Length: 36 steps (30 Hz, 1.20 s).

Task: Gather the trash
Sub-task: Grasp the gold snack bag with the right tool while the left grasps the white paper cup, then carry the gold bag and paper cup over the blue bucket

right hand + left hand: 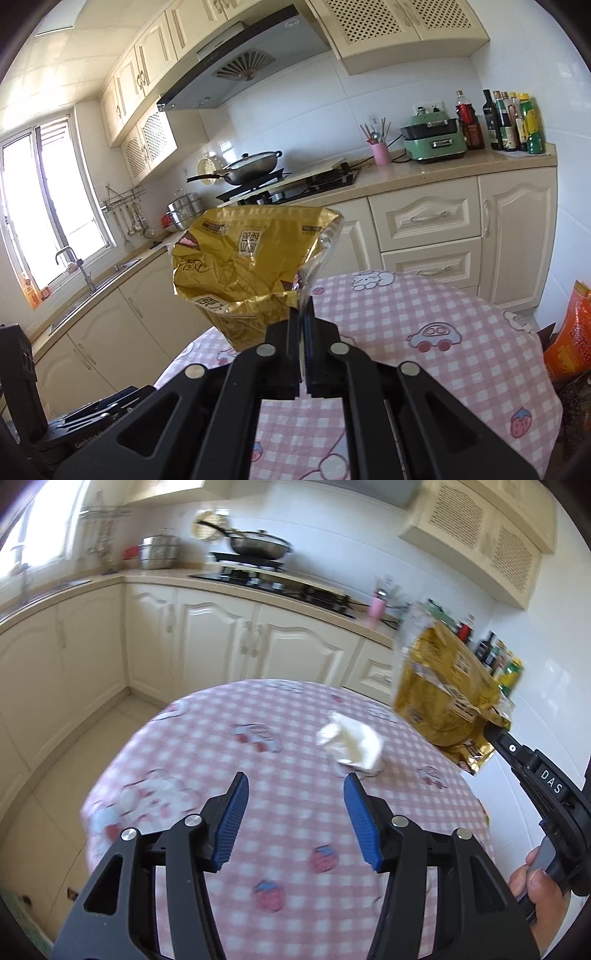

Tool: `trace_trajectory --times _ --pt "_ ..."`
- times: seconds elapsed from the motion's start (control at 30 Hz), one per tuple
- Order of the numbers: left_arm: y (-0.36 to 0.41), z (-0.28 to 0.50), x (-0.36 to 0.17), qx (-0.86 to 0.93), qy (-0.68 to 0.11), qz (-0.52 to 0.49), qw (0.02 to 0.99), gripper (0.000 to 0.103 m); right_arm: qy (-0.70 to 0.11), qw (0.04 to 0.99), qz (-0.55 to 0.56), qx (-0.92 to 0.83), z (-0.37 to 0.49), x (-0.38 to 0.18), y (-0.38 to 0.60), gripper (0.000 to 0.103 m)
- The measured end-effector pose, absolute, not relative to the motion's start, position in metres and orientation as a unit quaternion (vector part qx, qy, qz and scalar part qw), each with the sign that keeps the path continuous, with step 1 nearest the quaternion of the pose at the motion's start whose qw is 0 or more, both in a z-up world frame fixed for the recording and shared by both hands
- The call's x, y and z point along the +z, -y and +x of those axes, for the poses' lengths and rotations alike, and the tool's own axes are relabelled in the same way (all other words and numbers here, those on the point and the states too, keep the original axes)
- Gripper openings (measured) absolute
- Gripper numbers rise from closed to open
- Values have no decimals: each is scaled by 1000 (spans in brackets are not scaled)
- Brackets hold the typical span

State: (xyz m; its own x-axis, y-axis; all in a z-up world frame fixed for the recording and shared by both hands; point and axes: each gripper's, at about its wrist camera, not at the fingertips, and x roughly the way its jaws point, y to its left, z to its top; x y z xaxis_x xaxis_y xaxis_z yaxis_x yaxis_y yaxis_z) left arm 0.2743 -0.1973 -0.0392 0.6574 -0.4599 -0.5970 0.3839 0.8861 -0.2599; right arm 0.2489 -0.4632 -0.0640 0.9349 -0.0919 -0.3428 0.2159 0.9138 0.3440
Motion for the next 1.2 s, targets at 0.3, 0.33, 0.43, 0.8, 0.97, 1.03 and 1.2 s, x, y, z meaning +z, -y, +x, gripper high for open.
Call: trace_trajectory --times 0.3,0.33,0.43,0.8,0.97,1.03,1.2 --pt "303 308 -59 -289 -352 17 890 52 -168 957 205 -119 259 -87 518 3" --pt "312 311 -62 -288 -353 27 890 52 -170 956 208 -120 262 -90 523 3" --pt "337 324 -74 -287 -361 50 886 52 -177 952 218 -124 272 -102 539 3" --pt "362 351 -101 -272 -389 72 877 15 -195 947 230 -109 292 -119 549 3" --pt "333 331 -81 -269 -367 38 889 15 -193 950 226 -99 291 -114 542 3" --pt "314 323 -74 -255 -360 26 897 15 -191 952 220 -92 288 -109 533 3" --pt "255 302 -58 -222 -342 -1 913 15 -186 959 207 -50 281 -92 488 3"
